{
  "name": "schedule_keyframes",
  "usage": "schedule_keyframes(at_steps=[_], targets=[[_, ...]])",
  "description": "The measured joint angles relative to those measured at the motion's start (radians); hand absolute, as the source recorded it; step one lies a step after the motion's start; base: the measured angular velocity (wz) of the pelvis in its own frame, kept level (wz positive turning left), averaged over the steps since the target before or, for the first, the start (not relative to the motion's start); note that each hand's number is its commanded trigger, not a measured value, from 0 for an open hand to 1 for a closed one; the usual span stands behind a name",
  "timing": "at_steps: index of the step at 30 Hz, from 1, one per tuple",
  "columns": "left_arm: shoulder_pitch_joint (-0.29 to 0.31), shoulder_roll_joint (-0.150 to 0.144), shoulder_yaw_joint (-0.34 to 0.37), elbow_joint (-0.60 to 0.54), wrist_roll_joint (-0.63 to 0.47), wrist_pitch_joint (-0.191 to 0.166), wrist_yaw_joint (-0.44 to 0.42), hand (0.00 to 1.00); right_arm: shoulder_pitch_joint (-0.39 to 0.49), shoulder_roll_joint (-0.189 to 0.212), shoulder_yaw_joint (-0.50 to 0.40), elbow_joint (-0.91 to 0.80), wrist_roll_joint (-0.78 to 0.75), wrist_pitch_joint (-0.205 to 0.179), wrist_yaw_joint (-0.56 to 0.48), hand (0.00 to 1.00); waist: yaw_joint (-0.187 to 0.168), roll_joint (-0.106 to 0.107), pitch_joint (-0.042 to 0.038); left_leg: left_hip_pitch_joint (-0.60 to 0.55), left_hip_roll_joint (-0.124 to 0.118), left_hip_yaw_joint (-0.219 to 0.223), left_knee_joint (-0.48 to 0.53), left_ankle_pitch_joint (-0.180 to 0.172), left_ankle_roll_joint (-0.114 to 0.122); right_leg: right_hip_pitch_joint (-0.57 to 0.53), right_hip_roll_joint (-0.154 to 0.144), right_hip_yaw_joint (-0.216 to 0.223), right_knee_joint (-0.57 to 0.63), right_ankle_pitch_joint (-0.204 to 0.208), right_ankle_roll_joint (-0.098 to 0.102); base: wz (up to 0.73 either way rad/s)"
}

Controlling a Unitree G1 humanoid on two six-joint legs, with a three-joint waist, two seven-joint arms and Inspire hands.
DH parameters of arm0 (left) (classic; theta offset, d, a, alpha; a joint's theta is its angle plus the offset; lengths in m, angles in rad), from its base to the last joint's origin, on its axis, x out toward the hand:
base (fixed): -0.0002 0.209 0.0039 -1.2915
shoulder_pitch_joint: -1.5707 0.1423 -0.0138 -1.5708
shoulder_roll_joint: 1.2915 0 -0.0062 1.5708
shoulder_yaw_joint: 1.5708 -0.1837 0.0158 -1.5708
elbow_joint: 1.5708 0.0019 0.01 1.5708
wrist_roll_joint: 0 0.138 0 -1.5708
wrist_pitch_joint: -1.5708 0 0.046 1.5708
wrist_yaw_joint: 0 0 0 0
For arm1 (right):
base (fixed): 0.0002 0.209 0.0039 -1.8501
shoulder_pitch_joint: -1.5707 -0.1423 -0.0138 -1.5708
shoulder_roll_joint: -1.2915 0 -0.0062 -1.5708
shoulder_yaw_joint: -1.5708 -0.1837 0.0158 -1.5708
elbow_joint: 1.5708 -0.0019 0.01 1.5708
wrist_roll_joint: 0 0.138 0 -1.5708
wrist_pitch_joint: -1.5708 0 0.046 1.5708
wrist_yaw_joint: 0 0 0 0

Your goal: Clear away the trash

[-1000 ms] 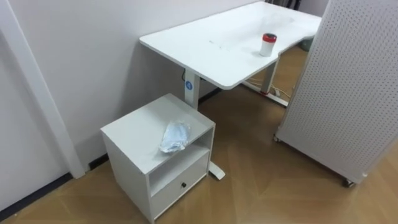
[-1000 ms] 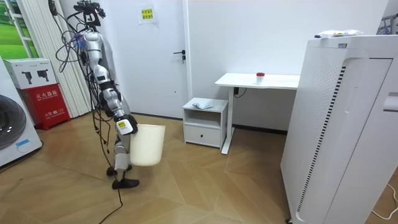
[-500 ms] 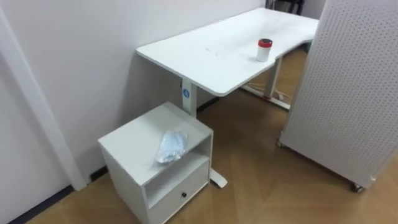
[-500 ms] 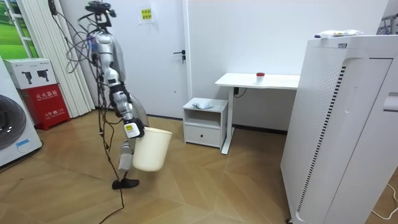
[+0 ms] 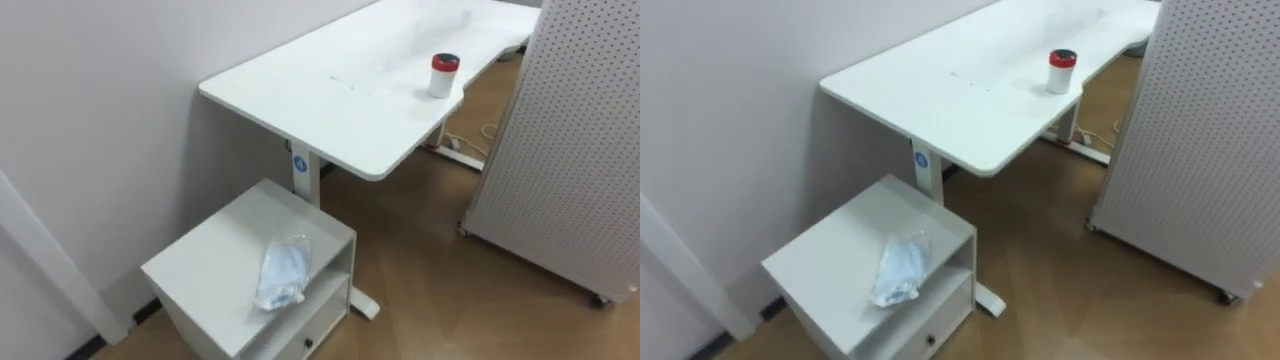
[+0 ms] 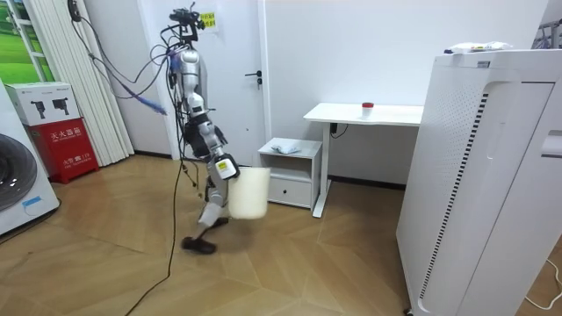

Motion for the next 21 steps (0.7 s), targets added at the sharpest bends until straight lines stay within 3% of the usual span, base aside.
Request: schedule_keyframes(at_steps=[2,3,4,5,7,11,16,21], targets=[[-0.024,-0.013,-0.019,-0.046,0.039,-0.016,0.007,0.00,-0.012,0.000,0.000,0.007,-0.003,-0.010,-0.008,1.00,-0.003,0.009,0.0016,0.000,0.009,-0.016,-0.014,0.001,-0.004,-0.045,0.028,0.001,-0.142,0.013,-0.012,0.23],[-0.049,-0.014,-0.039,-0.058,0.047,-0.036,0.016,0.00,-0.029,0.002,0.001,0.022,-0.003,-0.014,-0.015,1.00,-0.016,0.004,0.0007,-0.005,0.009,-0.025,-0.013,-0.003,-0.012,-0.060,0.035,0.001,-0.257,0.059,-0.012,0.40],[-0.074,-0.016,-0.063,-0.068,0.053,-0.040,0.029,0.00,-0.039,0.001,0.011,0.038,-0.003,-0.025,-0.019,1.00,-0.032,0.015,0.0001,-0.006,0.014,-0.043,-0.005,-0.007,-0.021,-0.063,0.053,0.010,-0.292,0.138,0.007,0.38],[-0.082,-0.017,-0.082,-0.078,0.057,-0.041,0.034,0.00,-0.039,0.001,0.024,0.040,-0.002,-0.031,-0.022,1.00,-0.034,0.020,-0.0073,-0.006,0.019,-0.044,-0.009,-0.007,-0.027,-0.059,0.065,0.007,-0.307,0.145,0.003,0.17],[-0.124,-0.009,-0.121,-0.099,0.083,-0.072,0.067,0.00,-0.055,-0.006,0.075,0.047,-0.001,-0.051,-0.021,1.00,-0.033,0.031,-0.0046,-0.004,0.030,-0.039,-0.020,0.003,-0.043,-0.043,0.086,0.005,-0.330,0.153,-0.007,-0.13],[-0.191,-0.007,-0.122,-0.103,0.132,-0.094,0.102,0.00,-0.100,-0.006,0.115,0.070,-0.003,-0.054,-0.011,1.00,-0.053,0.035,-0.0032,-0.008,0.041,-0.032,-0.038,0.007,-0.049,-0.059,0.101,0.017,-0.339,0.154,-0.009,-0.12],[-0.302,0.003,-0.134,-0.060,0.142,-0.145,0.184,0.00,-0.155,-0.008,0.166,0.097,-0.003,-0.068,-0.012,1.00,-0.082,0.023,0.0152,-0.061,0.045,-0.031,-0.011,0.006,-0.050,-0.107,0.107,0.029,-0.337,0.156,-0.013,-0.10],[-0.360,0.009,-0.151,-0.021,0.142,-0.154,0.238,0.00,-0.185,-0.016,0.192,0.100,0.014,-0.081,-0.019,1.00,-0.094,0.030,0.0264,-0.145,0.051,-0.028,0.032,0.005,-0.052,-0.186,0.109,0.036,-0.315,0.159,-0.019,-0.03]])
